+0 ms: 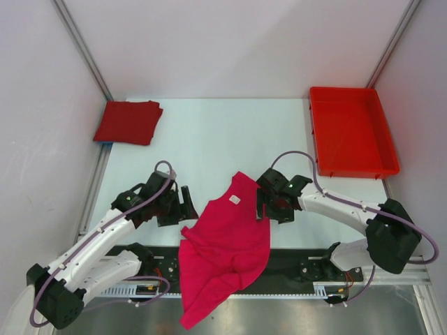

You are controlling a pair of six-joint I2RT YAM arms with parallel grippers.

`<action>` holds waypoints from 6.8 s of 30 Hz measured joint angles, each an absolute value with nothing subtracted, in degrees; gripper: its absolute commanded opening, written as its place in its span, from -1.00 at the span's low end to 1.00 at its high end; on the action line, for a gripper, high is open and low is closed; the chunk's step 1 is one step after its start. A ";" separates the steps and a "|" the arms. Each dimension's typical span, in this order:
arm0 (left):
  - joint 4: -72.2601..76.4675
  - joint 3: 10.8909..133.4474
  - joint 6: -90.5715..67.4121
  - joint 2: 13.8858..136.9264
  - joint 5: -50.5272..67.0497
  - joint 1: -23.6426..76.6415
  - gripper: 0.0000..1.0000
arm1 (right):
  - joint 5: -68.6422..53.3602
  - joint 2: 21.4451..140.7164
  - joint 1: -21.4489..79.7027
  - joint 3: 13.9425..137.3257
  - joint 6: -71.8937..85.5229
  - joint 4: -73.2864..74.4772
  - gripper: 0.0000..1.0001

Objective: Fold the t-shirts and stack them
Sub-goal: Flatten the tshirt out

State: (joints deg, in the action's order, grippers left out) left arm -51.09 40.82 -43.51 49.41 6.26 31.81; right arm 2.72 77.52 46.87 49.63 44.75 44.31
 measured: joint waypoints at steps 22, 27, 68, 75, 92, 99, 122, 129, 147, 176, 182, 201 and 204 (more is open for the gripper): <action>-45.45 40.95 -43.31 61.91 8.67 37.76 -1.00 | -5.74 90.00 37.10 49.12 39.75 32.29 -0.89; -44.80 50.78 -39.92 65.12 8.14 37.76 -0.99 | -7.03 91.05 31.83 52.88 36.62 34.09 -1.00; -45.58 56.49 -36.56 60.73 -6.68 17.26 -0.99 | -4.47 78.89 58.28 50.50 39.53 50.39 -0.53; -45.65 55.92 -36.42 59.51 -5.56 17.23 -0.99 | -0.56 84.60 63.94 49.52 44.53 46.35 -0.35; -45.58 55.61 -36.38 58.41 -4.29 17.21 -0.99 | 5.85 89.03 67.51 48.05 47.92 46.06 -0.86; -45.65 55.64 -36.40 58.37 -4.29 17.21 -0.99 | 9.69 86.37 67.18 49.56 47.99 51.83 -1.00; -45.17 96.33 -39.94 60.99 1.13 17.06 -0.99 | 16.47 61.63 29.08 101.91 18.13 65.30 -1.00; -44.88 98.24 -41.19 56.71 -0.86 17.04 -1.00 | 17.91 60.03 28.73 109.21 15.00 64.51 -1.00; -23.11 141.47 -49.21 106.21 6.90 4.08 -0.99 | -0.16 100.47 6.85 131.52 14.46 46.48 -1.00; -35.20 39.81 -43.77 48.14 8.16 2.50 -0.99 | -4.38 67.61 15.20 55.31 16.88 48.36 -1.00; -36.03 37.95 -43.64 53.65 4.51 2.11 -0.05 | -3.46 72.95 16.29 55.53 17.89 47.48 -0.91; -50.94 41.15 -46.39 48.97 -10.39 1.69 0.86 | 1.63 79.42 35.14 66.67 22.28 49.15 0.23; -52.82 44.53 -46.04 49.30 -13.50 1.67 0.87 | 0.08 87.20 43.18 72.84 22.28 43.29 0.32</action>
State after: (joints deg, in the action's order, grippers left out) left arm -52.82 44.53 -46.04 49.30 -13.50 1.67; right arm 0.08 87.20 43.18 72.84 22.28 43.29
